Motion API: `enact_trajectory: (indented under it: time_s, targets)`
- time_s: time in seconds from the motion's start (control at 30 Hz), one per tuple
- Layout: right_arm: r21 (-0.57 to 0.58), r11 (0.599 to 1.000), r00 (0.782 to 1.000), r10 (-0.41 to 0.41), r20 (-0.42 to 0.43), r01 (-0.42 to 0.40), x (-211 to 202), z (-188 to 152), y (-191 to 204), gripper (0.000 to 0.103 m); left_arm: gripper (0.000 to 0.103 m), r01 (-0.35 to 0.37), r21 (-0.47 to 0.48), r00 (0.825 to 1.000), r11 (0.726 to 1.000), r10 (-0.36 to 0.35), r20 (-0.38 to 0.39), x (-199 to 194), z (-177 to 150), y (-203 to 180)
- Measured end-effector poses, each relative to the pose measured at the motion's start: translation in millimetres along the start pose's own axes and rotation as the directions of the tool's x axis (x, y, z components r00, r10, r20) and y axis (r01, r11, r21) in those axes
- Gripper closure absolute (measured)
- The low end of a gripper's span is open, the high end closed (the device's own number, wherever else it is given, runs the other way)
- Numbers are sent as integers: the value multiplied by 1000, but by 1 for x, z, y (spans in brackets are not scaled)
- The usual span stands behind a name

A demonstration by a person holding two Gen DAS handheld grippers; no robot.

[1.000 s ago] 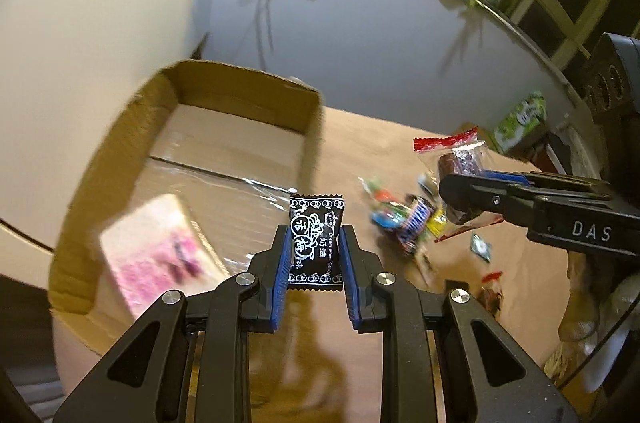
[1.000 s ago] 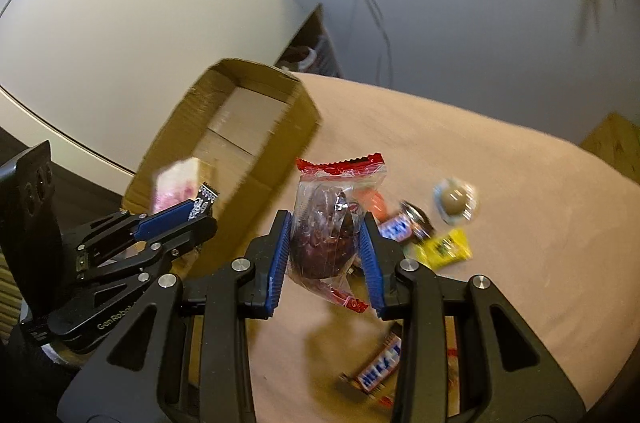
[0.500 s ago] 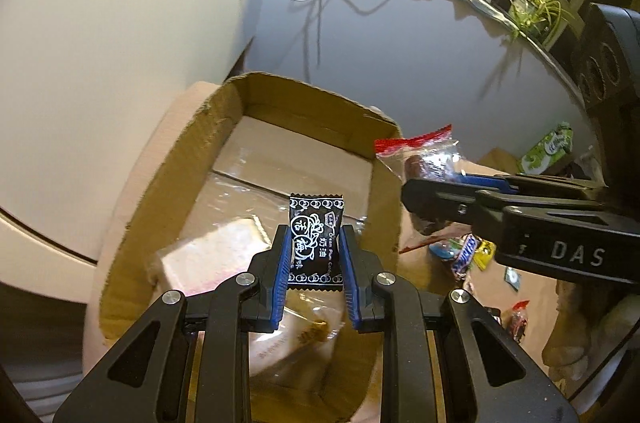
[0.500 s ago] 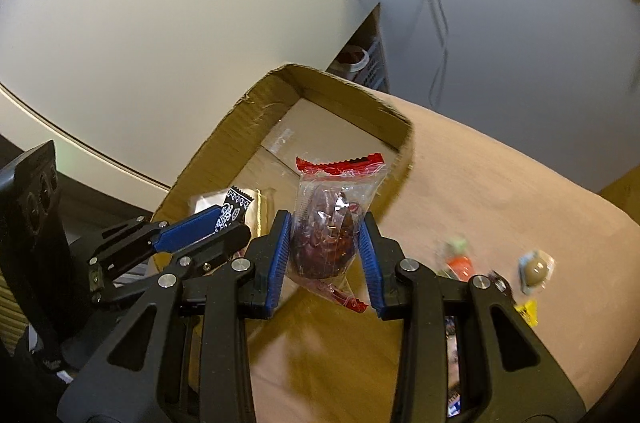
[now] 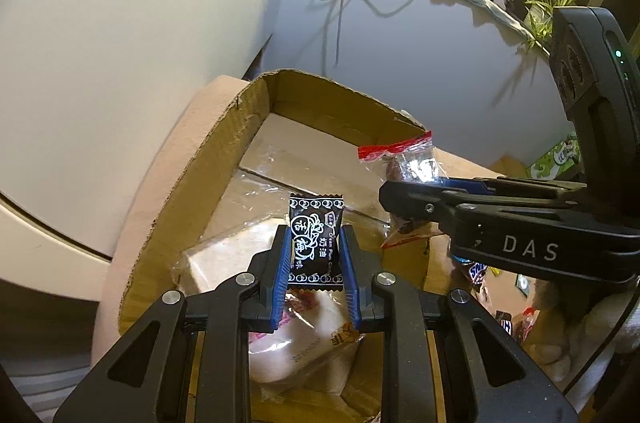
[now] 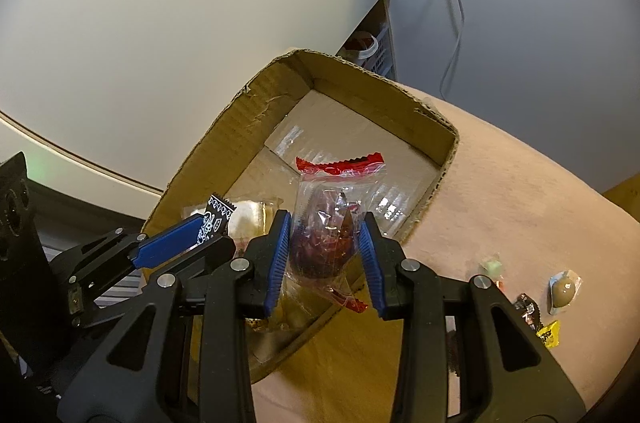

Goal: Organize snacks
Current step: 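Carry both snacks into the box and open both tools, then grasp the Snickers bar with the left tool while the right tool grasps the green mint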

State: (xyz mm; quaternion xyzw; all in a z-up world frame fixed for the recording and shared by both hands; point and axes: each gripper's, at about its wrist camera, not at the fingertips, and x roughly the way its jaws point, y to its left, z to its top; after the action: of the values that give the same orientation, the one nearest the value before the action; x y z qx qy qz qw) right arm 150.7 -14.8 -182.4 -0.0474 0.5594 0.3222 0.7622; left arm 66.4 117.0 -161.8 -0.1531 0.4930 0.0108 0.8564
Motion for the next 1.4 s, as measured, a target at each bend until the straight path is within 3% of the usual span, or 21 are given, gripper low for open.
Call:
enact_trajectory:
  time_s: [0.17, 0.2, 0.23, 0.3, 0.37, 0.7, 1.0, 1.4]
  targets:
    - [-12, 1000, 1000, -4, 2, 4, 1, 1, 4, 66, 79, -10, -5, 1000, 1000, 10, -5, 0, 0, 3]
    - [-13, 1000, 1000, -5, 3, 5, 1, 1, 5, 63, 72, -15, -4, 1000, 1000, 15, -6, 0, 0, 3]
    - [-14, 1000, 1000, -5, 5, 5, 1, 2, 5, 60, 66, -17, -4, 1000, 1000, 17, -3, 0, 0, 3]
    - [-13, 1000, 1000, -10, 15, 10, -2, 2, 5, 40, 61, -22, -6, 1000, 1000, 22, 1, -1, 0, 3]
    - [-9, 1000, 999, -13, 30, 14, -6, 3, 5, 36, 61, -23, -10, 1000, 1000, 23, 0, -1, -1, 4]
    - [9, 1000, 999, -22, 38, 21, -18, 1, -4, 35, 61, -8, -11, 1000, 1000, 8, 2, -4, 0, 2]
    - [33, 999, 997, -35, 66, 33, -51, -17, -29, 35, 61, 41, 35, 999, 999, -41, 2, -8, -3, -23]
    - [173, 978, 988, -130, 79, 114, -113, -88, -105, 34, 61, 160, 140, 985, 977, -149, -86, 2, -25, -83]
